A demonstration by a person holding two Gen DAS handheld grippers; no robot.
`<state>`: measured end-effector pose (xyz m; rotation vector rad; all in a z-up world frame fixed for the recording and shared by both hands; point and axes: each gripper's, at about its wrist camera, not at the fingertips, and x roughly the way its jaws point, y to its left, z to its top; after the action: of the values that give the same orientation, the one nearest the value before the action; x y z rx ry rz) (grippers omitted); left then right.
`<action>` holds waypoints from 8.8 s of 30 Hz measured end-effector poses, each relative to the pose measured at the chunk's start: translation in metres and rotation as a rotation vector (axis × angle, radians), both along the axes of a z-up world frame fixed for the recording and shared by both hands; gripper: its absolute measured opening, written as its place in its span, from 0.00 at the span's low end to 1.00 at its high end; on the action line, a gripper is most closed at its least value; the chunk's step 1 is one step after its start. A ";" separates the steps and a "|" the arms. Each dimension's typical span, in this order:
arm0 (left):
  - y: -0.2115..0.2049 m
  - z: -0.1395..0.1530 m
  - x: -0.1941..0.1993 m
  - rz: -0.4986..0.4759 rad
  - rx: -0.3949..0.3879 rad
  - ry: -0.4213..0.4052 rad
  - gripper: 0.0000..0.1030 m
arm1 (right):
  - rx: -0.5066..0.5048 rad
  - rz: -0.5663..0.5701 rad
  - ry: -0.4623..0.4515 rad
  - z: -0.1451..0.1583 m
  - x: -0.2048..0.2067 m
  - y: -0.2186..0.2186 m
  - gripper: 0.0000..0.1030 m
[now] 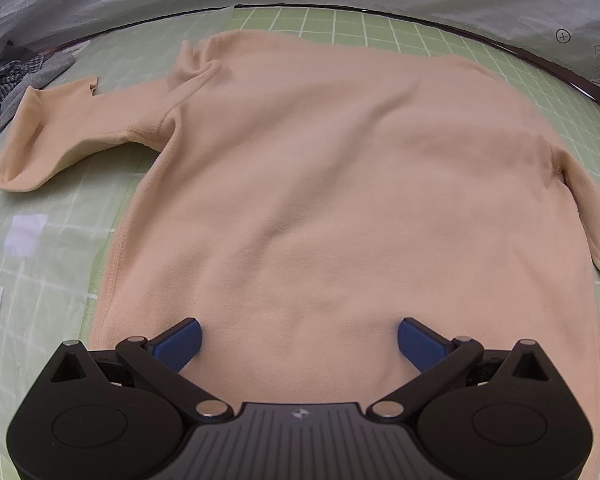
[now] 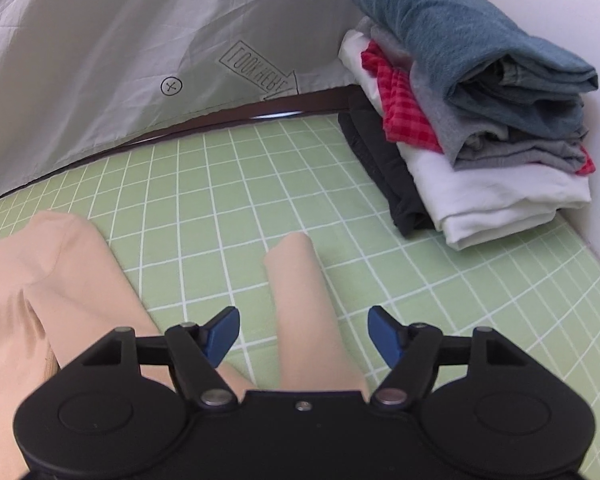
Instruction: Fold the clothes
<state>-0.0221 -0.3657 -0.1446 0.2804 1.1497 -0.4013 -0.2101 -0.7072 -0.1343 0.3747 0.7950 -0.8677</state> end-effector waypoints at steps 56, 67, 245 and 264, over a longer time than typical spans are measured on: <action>0.001 -0.003 0.001 0.013 -0.001 -0.003 1.00 | 0.093 -0.357 -0.117 -0.005 -0.088 -0.022 0.65; 0.003 -0.004 0.004 0.007 -0.004 -0.005 1.00 | 0.065 -0.340 -0.026 -0.024 -0.073 -0.025 0.55; 0.243 0.026 0.231 0.121 -0.383 -0.227 0.03 | -0.127 -0.133 -0.087 -0.054 0.098 0.246 1.00; 0.410 0.038 0.097 0.576 -0.141 -0.319 0.09 | -0.125 -0.131 -0.090 -0.053 0.098 0.246 1.00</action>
<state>0.0751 0.0446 -0.1069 -0.1132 0.8351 0.0730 -0.1124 -0.4613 -0.1878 0.3553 0.6348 -1.0112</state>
